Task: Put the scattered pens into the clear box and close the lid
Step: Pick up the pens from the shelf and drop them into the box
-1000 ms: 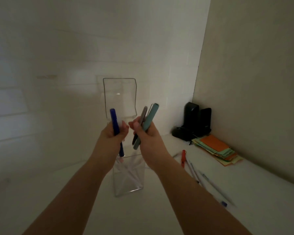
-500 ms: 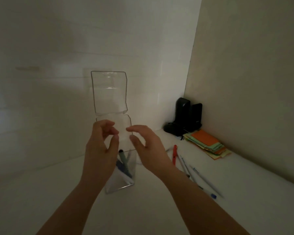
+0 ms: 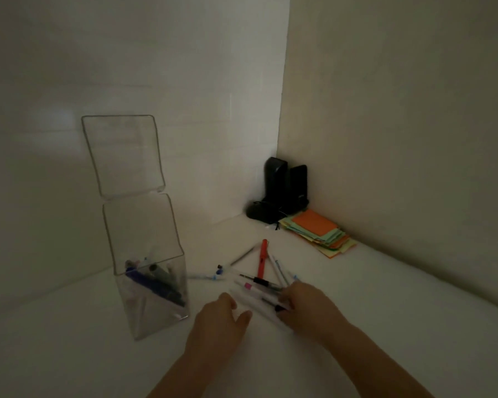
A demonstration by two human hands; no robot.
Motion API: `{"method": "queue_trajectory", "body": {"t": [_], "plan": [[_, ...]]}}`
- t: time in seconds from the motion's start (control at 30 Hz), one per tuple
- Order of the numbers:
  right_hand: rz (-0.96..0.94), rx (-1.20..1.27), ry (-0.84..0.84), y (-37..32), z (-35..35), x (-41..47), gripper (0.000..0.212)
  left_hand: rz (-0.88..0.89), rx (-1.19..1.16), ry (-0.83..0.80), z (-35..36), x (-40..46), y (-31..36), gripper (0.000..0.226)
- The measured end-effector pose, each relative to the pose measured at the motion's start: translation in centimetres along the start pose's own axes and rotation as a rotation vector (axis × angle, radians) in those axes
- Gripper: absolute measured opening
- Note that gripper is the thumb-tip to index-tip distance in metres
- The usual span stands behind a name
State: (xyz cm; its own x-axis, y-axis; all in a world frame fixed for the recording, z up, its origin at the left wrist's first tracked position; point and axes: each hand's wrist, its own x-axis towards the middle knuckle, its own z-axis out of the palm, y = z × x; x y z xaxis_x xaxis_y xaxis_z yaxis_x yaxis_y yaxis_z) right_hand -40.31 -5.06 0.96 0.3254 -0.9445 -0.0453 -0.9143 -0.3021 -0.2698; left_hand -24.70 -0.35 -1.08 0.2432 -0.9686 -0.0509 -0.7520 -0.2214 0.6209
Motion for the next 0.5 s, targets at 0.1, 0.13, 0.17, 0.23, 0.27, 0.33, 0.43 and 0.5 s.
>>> {"method": "queue_trajectory", "body": {"t": [0.1, 0.13, 0.17, 0.23, 0.27, 0.33, 0.43, 0.5], "plan": [[0.000, -0.035, -0.024, -0.6, 0.9, -0.3, 0.030, -0.097, 0.006, 0.033, 1.6, 1.3, 1.9, 0.044], [0.008, -0.039, -0.028, -0.8, 1.1, -0.3, 0.029, -0.122, 0.021, 0.038, 1.9, 1.6, 2.4, 0.044], [0.014, -0.052, -0.029, -0.9, 1.3, -0.2, 0.027, -0.143, 0.048, 0.038, 2.1, 2.0, 2.6, 0.042], [0.025, -0.103, -0.051, -0.9, 1.5, -0.1, 0.026, -0.166, 0.129, 0.020, 2.3, 2.4, 2.8, 0.037], [0.028, -0.123, -0.055, -0.8, 1.5, -0.2, 0.027, -0.162, 0.178, 0.006, 2.2, 2.5, 2.9, 0.036], [0.031, -0.112, -0.031, 0.0, 1.2, -0.3, 0.029, -0.136, 0.245, -0.006, 1.9, 2.4, 2.8, 0.035], [0.031, -0.007, 0.095, 2.1, -0.3, -0.7, 0.026, -0.080, 0.248, 0.036, 1.2, 2.3, 2.6, 0.035], [0.043, 0.104, 0.163, 3.4, -1.1, -0.8, 0.017, -0.026, 0.212, 0.106, 0.6, 2.7, 2.2, 0.031]]}}
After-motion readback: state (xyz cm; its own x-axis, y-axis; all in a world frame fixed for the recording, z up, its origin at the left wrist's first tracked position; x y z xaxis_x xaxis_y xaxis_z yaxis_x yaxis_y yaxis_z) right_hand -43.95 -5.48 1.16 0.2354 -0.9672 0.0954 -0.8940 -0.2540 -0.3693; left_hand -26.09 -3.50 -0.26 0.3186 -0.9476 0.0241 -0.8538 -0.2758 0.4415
